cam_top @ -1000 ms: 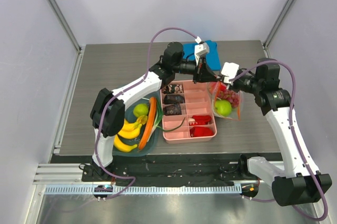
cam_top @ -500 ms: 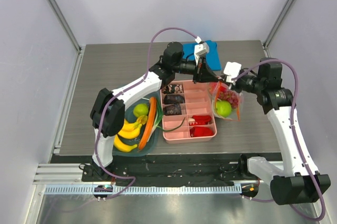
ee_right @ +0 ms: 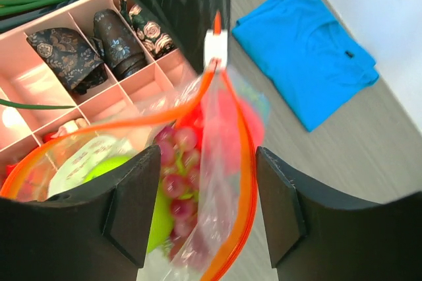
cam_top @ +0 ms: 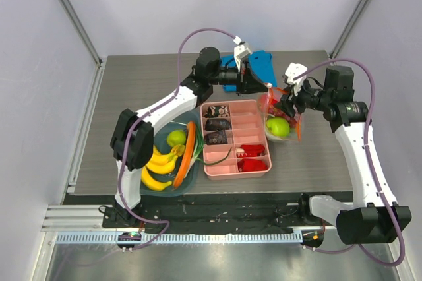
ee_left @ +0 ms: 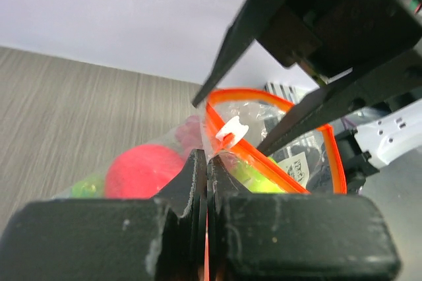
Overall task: Place the food in the zip-top bag and seal the zipper
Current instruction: Adjust the zipper food storage bag at the center of the board.
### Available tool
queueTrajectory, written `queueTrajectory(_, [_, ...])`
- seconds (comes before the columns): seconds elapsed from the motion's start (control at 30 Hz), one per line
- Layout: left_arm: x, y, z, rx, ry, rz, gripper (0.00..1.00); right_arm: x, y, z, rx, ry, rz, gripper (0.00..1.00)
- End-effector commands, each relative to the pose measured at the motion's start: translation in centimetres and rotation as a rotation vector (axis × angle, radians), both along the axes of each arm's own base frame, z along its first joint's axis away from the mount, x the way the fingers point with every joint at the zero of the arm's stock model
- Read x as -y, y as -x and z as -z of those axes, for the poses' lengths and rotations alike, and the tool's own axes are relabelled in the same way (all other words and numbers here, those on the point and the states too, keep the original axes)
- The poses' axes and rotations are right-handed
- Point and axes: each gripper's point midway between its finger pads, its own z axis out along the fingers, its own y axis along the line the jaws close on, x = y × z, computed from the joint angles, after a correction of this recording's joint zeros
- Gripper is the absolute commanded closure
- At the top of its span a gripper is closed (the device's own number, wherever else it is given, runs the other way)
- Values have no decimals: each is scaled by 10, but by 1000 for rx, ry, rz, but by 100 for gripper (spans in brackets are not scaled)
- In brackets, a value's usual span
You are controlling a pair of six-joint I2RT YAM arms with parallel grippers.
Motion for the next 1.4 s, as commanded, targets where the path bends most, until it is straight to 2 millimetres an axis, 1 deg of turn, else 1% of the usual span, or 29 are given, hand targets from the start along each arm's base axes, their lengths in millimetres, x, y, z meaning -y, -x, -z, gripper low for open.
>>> queueTrajectory(0.0, [-9,-11,-68,63,156,-49,100,4,3,-5,-37,-36,68,38])
queueTrajectory(0.03, [-8,-12,-66,44,153,-48,100,3,4,-5,-39,-44,69,42])
queueTrajectory(0.17, [-8,-16,-74,-9,178,-56,100,10,3,3,-63,-28,111,73])
queueTrajectory(0.2, [-8,-18,-78,-17,187,-63,100,11,3,5,-64,-19,116,77])
queueTrajectory(0.23, [-8,-17,-82,-49,195,-60,100,13,5,5,-71,-11,120,82])
queueTrajectory(0.3, [-8,-19,-88,-65,210,-57,100,14,7,0,-63,-5,124,98])
queueTrajectory(0.37, [-8,-18,-98,-95,232,-58,100,11,12,-10,-48,-22,118,99])
queueTrajectory(0.53, [-21,-5,-138,-76,282,-54,100,-4,20,-65,6,-147,84,99])
queueTrajectory(0.57, [-24,-3,-141,-82,276,-59,100,-6,18,-71,0,-163,80,96])
queueTrajectory(0.6, [-36,0,-156,-55,286,-76,100,-8,19,-86,23,-182,77,85])
queueTrajectory(0.63, [-42,-3,-157,-60,279,-106,100,-11,19,-93,13,-214,77,60])
queueTrajectory(0.67, [-49,-5,-156,-82,258,-136,100,-13,17,-97,3,-235,76,50])
queueTrajectory(0.7, [-64,-13,-160,-58,256,-178,100,-14,17,-110,22,-254,72,42])
queueTrajectory(0.73, [-78,-8,-171,-40,258,-204,100,-18,16,-117,14,-289,68,33])
queueTrajectory(0.8, [-98,-18,-166,-72,210,-294,100,-25,12,-128,17,-315,50,27])
queueTrajectory(0.83, [-121,-19,-179,-29,206,-355,100,-29,10,-132,18,-326,42,21])
queueTrajectory(0.93, [-158,-28,-171,-47,143,-494,100,-49,8,-137,8,-336,-8,21])
queueTrajectory(0.97, [-182,-25,-180,-26,146,-550,100,-59,7,-136,3,-335,-16,21])
queueTrajectory(1.0, [-195,-26,-173,-60,113,-599,100,-66,8,-137,6,-334,-31,21])
queueTrajectory(1.03, [-208,-27,-172,-62,99,-642,100,-74,6,-136,9,-333,-47,21])
queueTrajectory(1.07, [-232,-23,-181,-17,93,-705,100,-80,7,-137,12,-334,-65,21])
queueTrajectory(1.1, [-243,-23,-175,-19,74,-736,100,-96,14,-137,-3,-348,-115,20])
queueTrajectory(1.13, [-253,-20,-168,-37,49,-761,100,-104,15,-145,25,-376,-157,16])
queueTrajectory(1.17, [-270,-14,-172,-3,37,-807,100,-110,18,-151,41,-407,-186,12])
queueTrajectory(1.2, [-278,-12,-166,-7,18,-836,100,-120,18,-145,-11,-467,-172,10])
queueTrajectory(1.23, [-286,-10,-153,-32,-28,-874,100,-127,16,-165,77,-512,-210,5])
queueTrajectory(1.3, [-303,1,-152,-9,-55,-938,100,-139,19,-167,113,-539,-280,4])
queueTrajectory(1.33, [-308,2,-142,-21,-74,-953,100,-152,22,-173,140,-548,-308,4])
queueTrajectory(1.37, [-313,6,-137,-27,-91,-972,100,-165,12,-164,128,-534,-310,4])
